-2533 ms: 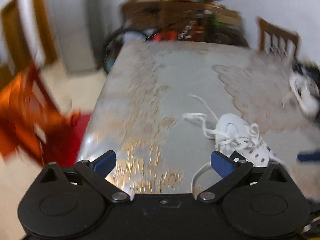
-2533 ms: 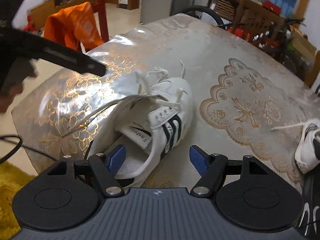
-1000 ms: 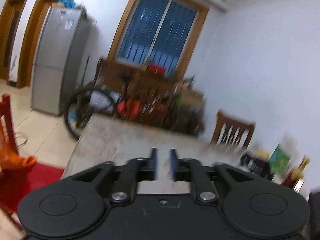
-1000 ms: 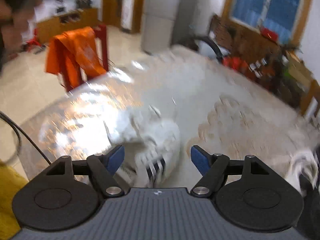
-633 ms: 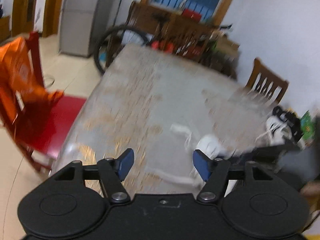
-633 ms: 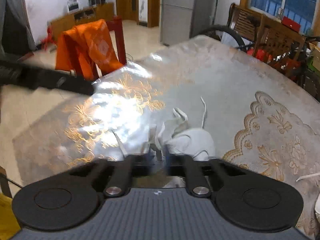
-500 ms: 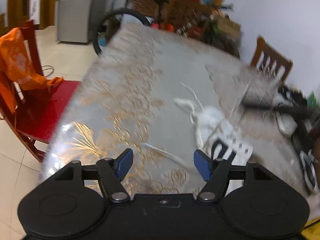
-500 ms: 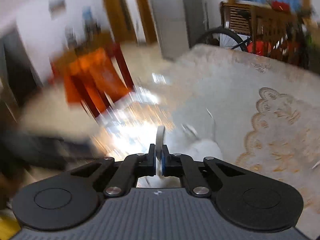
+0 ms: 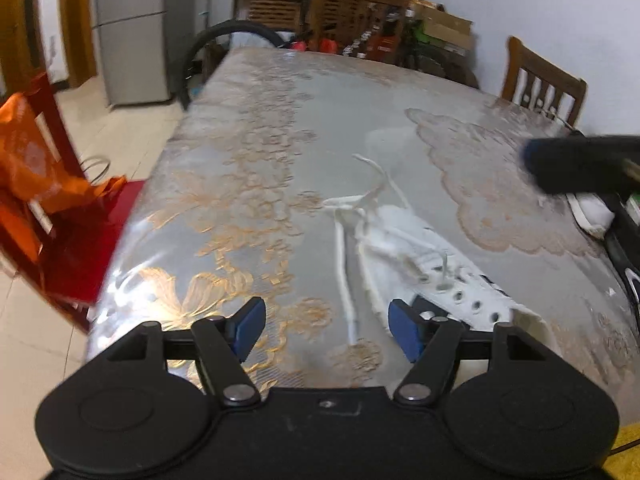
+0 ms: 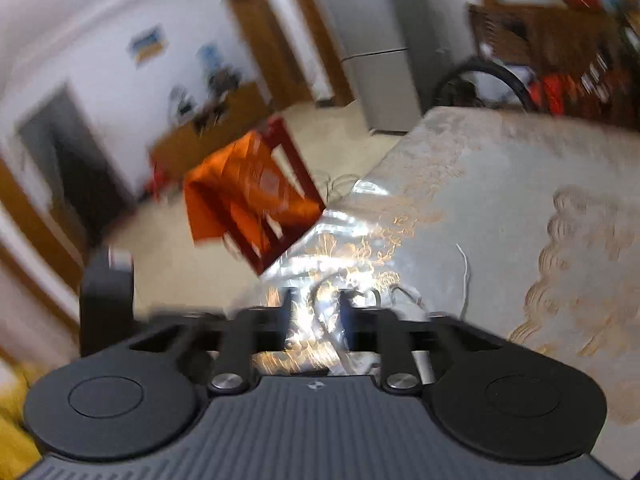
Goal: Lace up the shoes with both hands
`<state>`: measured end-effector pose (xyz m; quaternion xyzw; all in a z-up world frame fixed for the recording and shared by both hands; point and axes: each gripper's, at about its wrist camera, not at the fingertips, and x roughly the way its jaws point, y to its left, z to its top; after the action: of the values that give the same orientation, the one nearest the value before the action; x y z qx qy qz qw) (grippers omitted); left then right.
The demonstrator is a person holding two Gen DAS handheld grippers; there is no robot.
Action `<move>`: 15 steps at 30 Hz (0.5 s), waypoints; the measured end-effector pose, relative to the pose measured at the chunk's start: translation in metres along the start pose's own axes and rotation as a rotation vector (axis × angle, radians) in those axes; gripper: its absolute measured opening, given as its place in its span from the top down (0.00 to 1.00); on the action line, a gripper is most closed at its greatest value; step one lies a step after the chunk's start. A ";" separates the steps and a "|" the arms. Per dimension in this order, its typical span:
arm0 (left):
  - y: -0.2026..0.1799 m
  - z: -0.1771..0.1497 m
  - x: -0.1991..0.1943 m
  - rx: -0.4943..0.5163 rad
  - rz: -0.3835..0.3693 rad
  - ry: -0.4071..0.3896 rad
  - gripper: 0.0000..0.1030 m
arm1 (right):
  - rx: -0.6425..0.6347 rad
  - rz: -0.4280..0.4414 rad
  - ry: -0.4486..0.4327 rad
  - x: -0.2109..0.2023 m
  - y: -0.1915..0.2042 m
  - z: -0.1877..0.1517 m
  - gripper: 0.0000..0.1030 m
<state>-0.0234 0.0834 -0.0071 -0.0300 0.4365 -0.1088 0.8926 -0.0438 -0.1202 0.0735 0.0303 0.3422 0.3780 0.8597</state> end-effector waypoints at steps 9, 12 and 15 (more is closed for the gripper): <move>-0.006 -0.005 -0.004 0.046 0.014 0.013 0.31 | 0.033 -0.160 0.156 0.011 -0.036 -0.038 0.42; -0.013 -0.008 0.006 0.073 0.022 0.051 0.31 | 0.137 -0.249 0.231 0.008 -0.058 -0.055 0.42; -0.016 -0.008 0.020 0.080 -0.002 0.091 0.31 | 0.278 -0.255 0.335 0.007 -0.075 -0.078 0.44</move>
<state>-0.0207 0.0641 -0.0252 0.0104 0.4717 -0.1285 0.8723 -0.0412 -0.1851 -0.0134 0.0418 0.5298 0.2157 0.8192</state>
